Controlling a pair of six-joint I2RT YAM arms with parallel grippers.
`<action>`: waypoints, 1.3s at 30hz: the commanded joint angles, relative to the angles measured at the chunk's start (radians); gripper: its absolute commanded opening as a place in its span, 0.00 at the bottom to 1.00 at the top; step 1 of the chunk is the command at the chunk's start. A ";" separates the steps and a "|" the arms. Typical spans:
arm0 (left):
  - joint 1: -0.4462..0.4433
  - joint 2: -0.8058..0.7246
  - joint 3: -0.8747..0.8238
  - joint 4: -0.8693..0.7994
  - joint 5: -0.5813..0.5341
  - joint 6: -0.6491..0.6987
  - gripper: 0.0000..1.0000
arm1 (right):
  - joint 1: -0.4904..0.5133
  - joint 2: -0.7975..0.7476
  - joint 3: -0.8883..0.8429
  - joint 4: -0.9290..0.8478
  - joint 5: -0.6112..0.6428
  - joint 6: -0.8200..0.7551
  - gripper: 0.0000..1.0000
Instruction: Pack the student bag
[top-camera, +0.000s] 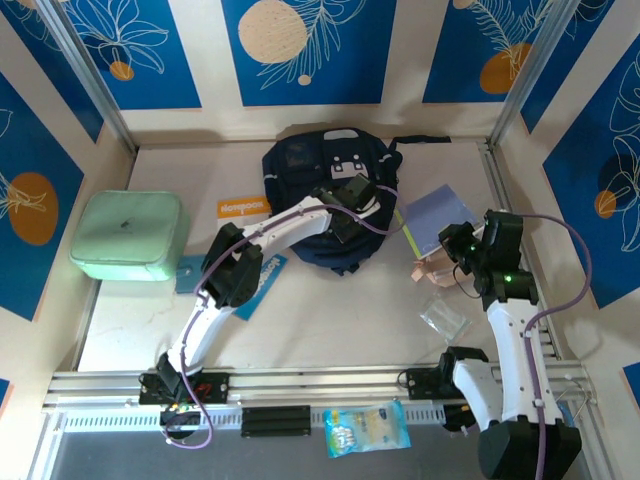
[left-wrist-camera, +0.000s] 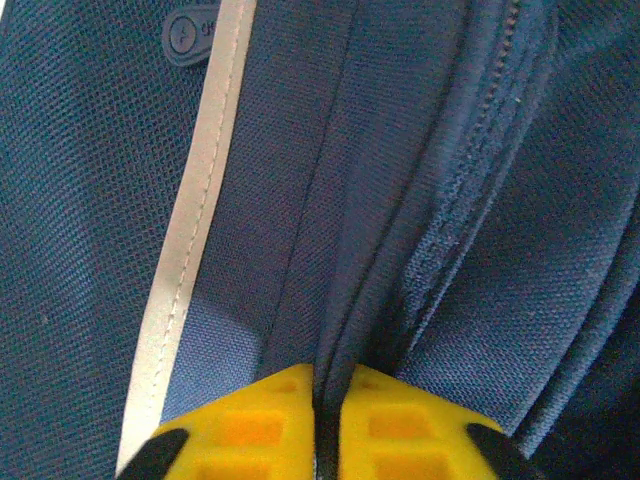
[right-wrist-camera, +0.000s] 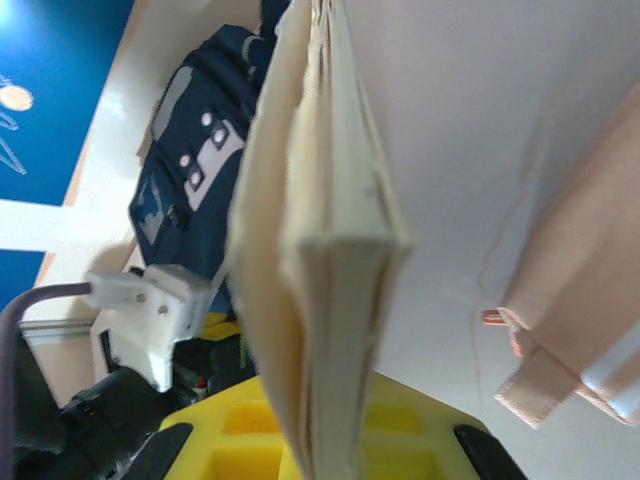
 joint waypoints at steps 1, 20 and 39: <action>0.027 -0.119 0.020 0.083 -0.028 0.006 0.05 | -0.021 -0.047 0.013 -0.047 0.041 -0.032 0.00; 0.004 -0.442 -0.135 0.401 0.155 -0.136 0.00 | 0.230 0.033 -0.166 0.421 -0.225 0.259 0.00; -0.002 -0.457 -0.118 0.426 0.205 -0.230 0.00 | 0.480 0.750 0.056 0.721 0.245 0.572 0.03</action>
